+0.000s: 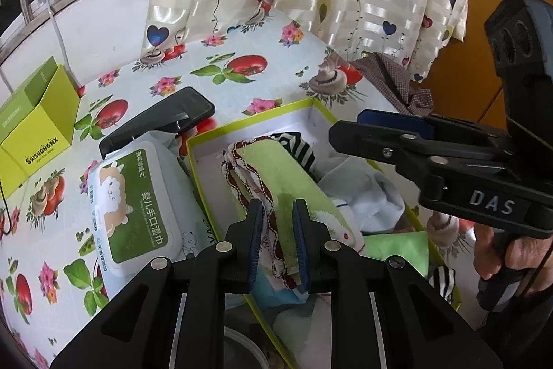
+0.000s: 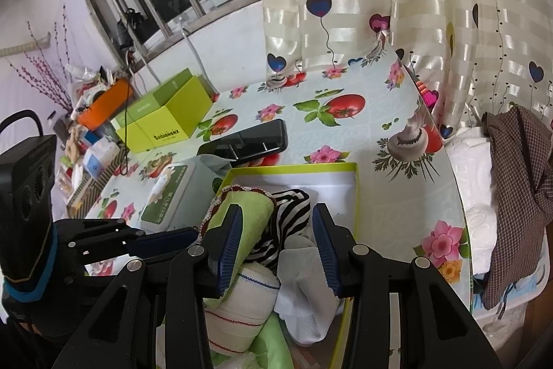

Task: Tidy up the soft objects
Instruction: 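Open the right gripper to drop the striped sock while the left lowers the green towel into the tray, then open the left gripper to release the green towel and pull both grippers back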

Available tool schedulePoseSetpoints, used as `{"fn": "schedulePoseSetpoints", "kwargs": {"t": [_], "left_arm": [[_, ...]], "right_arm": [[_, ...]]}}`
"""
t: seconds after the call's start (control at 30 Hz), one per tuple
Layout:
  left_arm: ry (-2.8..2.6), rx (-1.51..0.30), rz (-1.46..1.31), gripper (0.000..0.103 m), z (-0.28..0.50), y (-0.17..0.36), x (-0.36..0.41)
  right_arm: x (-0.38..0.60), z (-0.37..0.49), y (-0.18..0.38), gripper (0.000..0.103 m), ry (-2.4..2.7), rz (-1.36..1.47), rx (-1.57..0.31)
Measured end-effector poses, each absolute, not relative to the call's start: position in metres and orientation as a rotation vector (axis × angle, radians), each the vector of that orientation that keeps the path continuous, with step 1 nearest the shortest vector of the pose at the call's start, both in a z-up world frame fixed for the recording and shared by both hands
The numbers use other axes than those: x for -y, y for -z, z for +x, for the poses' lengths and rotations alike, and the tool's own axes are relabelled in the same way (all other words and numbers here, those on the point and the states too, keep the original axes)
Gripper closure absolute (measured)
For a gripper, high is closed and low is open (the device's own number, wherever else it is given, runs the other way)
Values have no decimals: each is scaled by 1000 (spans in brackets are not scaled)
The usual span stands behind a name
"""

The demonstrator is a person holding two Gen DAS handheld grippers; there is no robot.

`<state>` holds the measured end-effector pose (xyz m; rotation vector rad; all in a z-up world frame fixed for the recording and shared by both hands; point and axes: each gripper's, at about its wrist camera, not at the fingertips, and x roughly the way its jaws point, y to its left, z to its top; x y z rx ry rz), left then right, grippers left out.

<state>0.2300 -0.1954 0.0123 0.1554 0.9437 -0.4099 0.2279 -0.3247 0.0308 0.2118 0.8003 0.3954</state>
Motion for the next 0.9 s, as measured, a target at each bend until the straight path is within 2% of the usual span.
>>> {"fn": "schedulePoseSetpoints", "kwargs": {"t": [0.43,0.9], "left_arm": [[446,-980,189,84,220,-10,199],[463,-969,95,84,208,-22,179]], "right_arm": [[321,227,-26,62,-405,199,-815],[325,212,-41,62,-378,191,-784]]}}
